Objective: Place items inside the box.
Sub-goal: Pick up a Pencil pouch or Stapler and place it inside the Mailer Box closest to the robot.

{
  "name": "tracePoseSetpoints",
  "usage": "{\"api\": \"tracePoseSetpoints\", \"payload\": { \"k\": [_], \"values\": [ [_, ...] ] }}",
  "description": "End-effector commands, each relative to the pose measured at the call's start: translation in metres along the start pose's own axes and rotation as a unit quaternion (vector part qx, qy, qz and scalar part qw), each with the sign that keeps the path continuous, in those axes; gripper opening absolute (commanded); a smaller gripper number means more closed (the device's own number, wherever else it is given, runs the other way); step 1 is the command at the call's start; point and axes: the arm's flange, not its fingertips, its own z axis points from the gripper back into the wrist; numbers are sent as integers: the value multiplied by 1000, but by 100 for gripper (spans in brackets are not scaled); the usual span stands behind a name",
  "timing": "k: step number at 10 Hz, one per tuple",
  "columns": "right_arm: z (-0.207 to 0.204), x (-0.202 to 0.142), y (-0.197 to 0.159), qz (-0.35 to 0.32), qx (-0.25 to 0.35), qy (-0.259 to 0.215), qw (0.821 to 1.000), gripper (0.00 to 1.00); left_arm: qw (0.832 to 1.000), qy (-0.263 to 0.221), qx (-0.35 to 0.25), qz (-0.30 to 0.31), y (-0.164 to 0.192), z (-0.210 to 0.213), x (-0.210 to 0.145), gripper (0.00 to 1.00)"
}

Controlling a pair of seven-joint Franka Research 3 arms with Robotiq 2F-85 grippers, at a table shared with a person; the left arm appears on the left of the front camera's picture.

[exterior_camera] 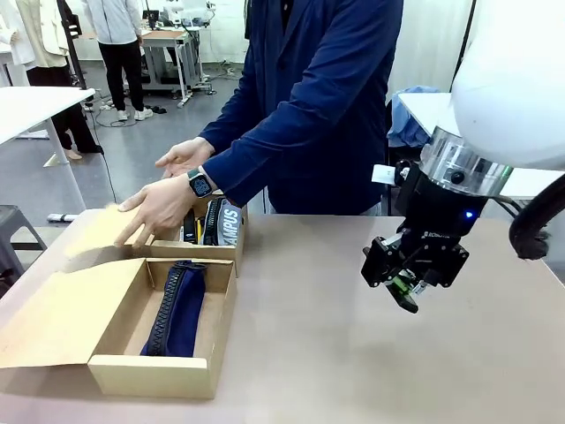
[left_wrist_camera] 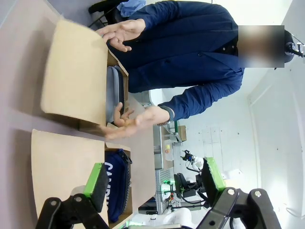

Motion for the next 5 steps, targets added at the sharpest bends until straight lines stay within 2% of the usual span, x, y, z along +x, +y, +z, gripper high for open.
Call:
{"api": "tracePoseSetpoints", "payload": {
  "k": [1,2,3,4,5],
  "values": [
    [1,4,4,8,-6,1,1000,0,1000,3,-4,-7,0,1,-2,100],
    [0,0,0,0,0,0,1000,0,1000,3,-4,-7,0,1,-2,100],
    [-5,13,15,5,-1,5,1000,0,1000,3,-4,-7,0,1,-2,100],
    [-6,31,42,10,3,-5,1000,0,1000,3,-4,-7,0,1,-2,100],
    [-13,47,73,29,-25,-9,999,0,1000,3,-4,-7,0,1,-2,100]
  ]
}}
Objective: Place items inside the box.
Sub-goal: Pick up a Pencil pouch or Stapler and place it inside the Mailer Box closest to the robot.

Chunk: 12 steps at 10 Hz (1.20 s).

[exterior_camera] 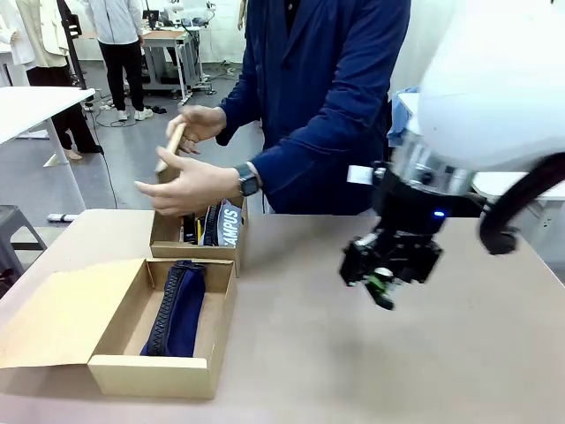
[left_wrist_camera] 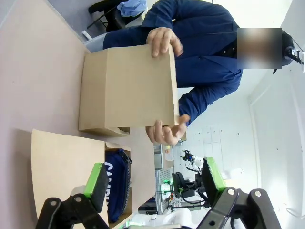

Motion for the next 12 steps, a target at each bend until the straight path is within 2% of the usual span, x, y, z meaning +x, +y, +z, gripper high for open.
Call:
{"api": "tracePoseSetpoints", "payload": {
  "k": [1,3,4,5,8,12],
  "values": [
    [-2,31,30,8,-12,10,1000,0,1000,3,-4,-8,0,1,-2,100],
    [3,-1,-24,-32,29,21,999,0,1000,3,-4,-8,0,1,-2,100],
    [7,-24,-48,-75,32,2,997,0,1000,3,-4,-8,0,1,-2,100],
    [9,-35,-57,-93,34,-16,995,0,1000,3,-4,-8,0,1,-2,100],
    [5,-33,-66,-136,16,0,991,0,1000,3,-4,-8,0,1,-2,100],
    [1,-13,-53,-116,14,15,993,0,1000,3,-4,-8,0,1,-2,100]
  ]
}}
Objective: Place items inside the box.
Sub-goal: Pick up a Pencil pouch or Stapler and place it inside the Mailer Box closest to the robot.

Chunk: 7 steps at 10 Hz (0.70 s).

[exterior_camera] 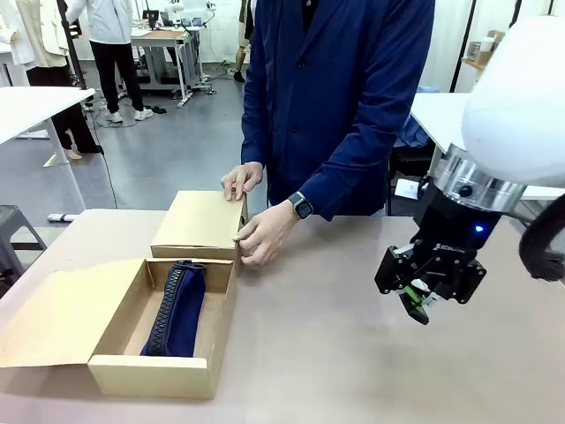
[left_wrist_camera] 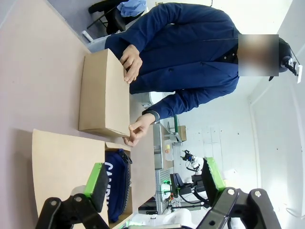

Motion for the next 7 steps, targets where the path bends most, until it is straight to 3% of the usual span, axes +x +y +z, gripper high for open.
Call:
{"api": "tracePoseSetpoints", "payload": {
  "k": [1,3,5,7],
  "values": [
    [5,14,21,16,3,7,1000,0,1000,3,-4,-8,0,1,-3,100],
    [4,21,35,15,-20,17,1000,0,1000,3,-4,-8,0,1,-3,100],
    [6,21,40,22,-4,23,999,0,1000,3,-4,-8,0,1,-3,100],
    [6,42,99,49,1,5,999,0,1000,3,-4,-8,0,1,-3,100]
  ]
}}
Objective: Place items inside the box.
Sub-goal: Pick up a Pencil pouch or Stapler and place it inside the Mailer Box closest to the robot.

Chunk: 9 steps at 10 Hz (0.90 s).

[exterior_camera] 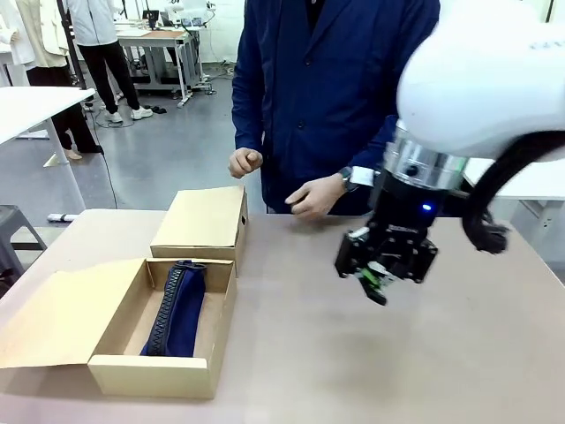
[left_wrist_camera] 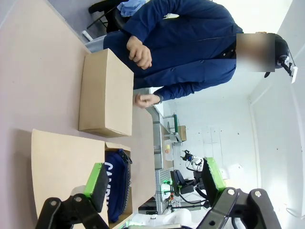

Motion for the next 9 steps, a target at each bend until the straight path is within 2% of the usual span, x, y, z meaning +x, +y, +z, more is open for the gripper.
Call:
{"api": "tracePoseSetpoints", "payload": {
  "k": [1,3,5,6,7,9],
  "values": [
    [0,38,77,-18,13,-28,999,0,1000,3,-4,-8,0,1,-2,100],
    [-23,61,160,17,28,5,999,0,1000,3,-4,-8,0,1,-2,100],
    [-56,63,212,59,47,17,997,0,1000,3,-4,-8,0,1,-2,100],
    [-78,58,230,81,44,47,995,0,1000,3,-4,-8,0,1,-2,100],
    [-52,50,193,49,54,22,997,0,1000,3,-4,-8,0,1,-2,100],
    [-52,50,193,49,54,22,997,0,1000,3,-4,-8,0,1,-2,100]
  ]
}}
